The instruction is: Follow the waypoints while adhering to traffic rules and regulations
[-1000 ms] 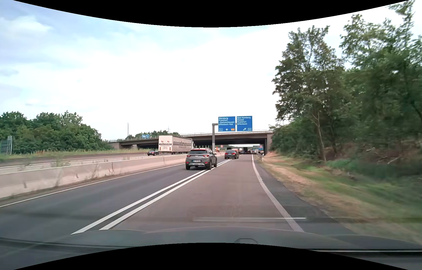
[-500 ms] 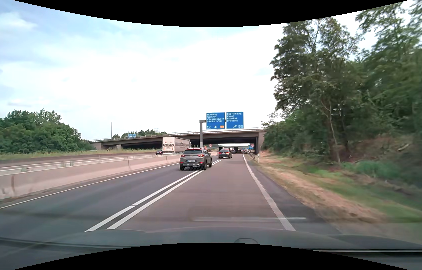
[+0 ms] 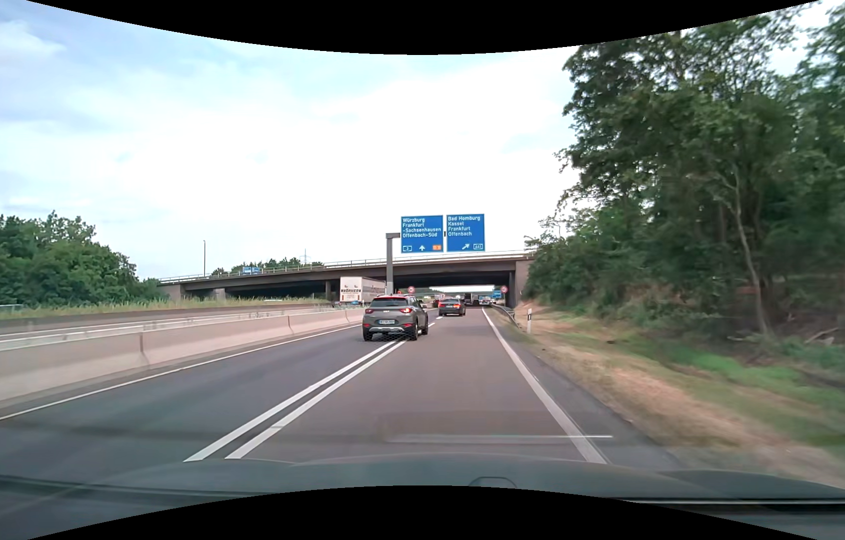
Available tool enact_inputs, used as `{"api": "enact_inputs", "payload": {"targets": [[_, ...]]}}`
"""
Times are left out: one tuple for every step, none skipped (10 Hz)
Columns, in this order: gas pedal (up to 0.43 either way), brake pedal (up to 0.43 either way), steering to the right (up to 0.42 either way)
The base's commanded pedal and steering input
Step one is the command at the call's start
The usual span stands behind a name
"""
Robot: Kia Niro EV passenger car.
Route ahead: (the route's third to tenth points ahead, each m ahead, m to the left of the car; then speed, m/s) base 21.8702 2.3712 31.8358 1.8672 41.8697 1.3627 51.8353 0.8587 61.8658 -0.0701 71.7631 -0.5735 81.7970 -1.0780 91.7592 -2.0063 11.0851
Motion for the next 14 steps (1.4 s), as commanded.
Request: {"api": "enact_inputs", "payload": {"targets": [[0.138, 0.000, 0.008], [0.138, 0.000, 0.007], [0.157, 0.000, 0.004], [0.169, 0.000, 0.002], [0.169, 0.000, 0.002], [0.169, 0.000, 0.002], [0.169, 0.000, 0.002], [0.189, 0.000, 0.002], [0.189, 0.000, 0.002], [0.189, 0.000, 0.002], [0.197, 0.000, 0.004], [0.197, 0.000, 0.004], [0.197, 0.000, 0.004], [0.197, 0.000, 0.004]]}}
